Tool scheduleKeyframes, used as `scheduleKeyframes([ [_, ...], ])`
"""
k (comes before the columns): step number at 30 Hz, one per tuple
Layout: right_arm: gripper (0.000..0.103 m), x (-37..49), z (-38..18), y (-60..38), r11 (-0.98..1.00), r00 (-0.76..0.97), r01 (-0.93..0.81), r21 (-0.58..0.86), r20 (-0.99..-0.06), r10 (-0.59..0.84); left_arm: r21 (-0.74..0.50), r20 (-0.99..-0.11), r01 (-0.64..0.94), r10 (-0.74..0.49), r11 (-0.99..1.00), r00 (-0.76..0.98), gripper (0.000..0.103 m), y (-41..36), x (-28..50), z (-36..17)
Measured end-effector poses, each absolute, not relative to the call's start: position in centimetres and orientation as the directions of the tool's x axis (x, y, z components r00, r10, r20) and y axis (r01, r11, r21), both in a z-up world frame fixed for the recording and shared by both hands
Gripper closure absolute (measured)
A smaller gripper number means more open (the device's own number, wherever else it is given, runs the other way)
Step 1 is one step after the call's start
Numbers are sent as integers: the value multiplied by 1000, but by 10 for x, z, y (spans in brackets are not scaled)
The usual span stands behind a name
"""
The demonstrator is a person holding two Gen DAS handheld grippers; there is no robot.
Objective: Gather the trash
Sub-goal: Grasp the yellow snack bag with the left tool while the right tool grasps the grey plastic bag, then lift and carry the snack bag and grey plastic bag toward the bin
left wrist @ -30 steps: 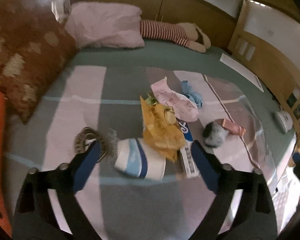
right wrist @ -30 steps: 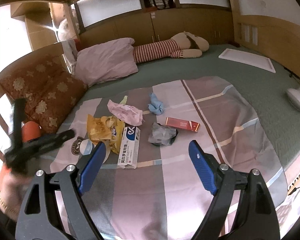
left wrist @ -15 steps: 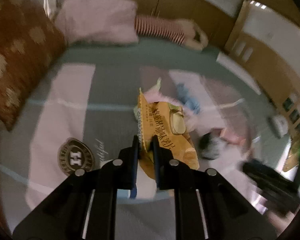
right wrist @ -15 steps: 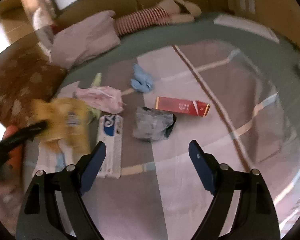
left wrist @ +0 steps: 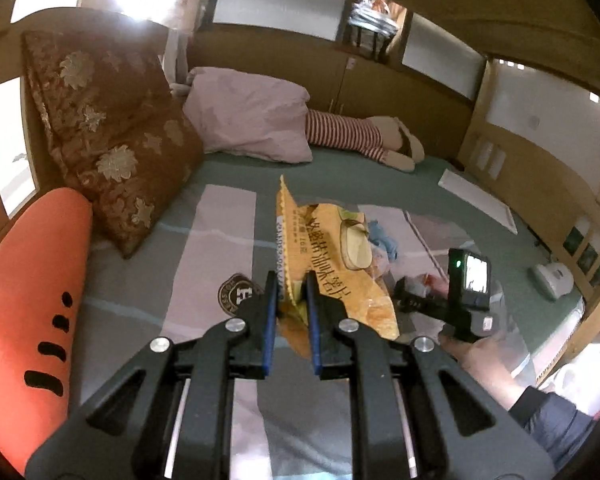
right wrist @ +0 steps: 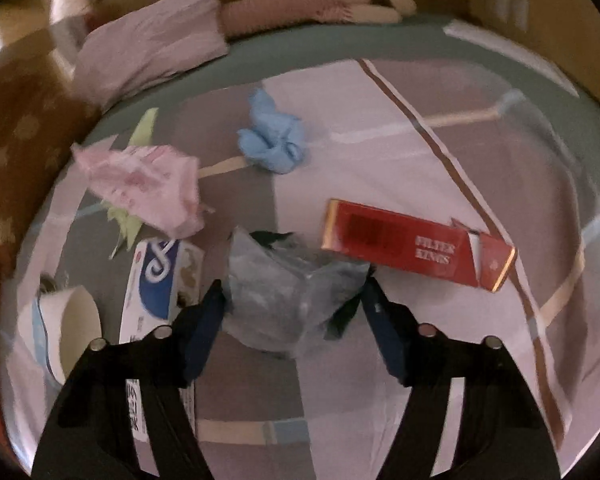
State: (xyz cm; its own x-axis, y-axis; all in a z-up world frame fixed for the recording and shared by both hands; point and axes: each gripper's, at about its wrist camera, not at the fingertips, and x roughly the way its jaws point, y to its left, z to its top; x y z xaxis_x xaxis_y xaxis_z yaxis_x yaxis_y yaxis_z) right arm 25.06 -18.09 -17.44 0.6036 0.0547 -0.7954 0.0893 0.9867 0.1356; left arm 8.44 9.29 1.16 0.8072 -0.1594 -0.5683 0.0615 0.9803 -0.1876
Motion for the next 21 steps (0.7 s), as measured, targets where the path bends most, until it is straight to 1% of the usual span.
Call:
scheduleKeyframes([
  [3,46,239,-152,-171,990,630,30,140,-771,89,-176,-565,66,-155,982,811,88,92,87,11],
  [8,46,190,-98,-155,980,669,-74,185,-720,186,-180,-570,88,-176,980,802,88,83,90,9],
  [11,46,149,-56,-147,970,721,-132,204,-652,235,-171,-576,102,-184,980,796,88,77,90,7],
  [13,46,115,-32,-144,970,769,-164,179,-593,239,-170,-582,107,-188,980,792,88,75,90,4],
  [17,46,62,-19,-146,978,822,-168,123,-530,208,-174,-593,119,-201,978,779,88,72,89,-1],
  [21,46,35,-27,-163,986,834,-116,119,-527,161,-160,-602,140,-209,977,771,88,63,86,-5],
])
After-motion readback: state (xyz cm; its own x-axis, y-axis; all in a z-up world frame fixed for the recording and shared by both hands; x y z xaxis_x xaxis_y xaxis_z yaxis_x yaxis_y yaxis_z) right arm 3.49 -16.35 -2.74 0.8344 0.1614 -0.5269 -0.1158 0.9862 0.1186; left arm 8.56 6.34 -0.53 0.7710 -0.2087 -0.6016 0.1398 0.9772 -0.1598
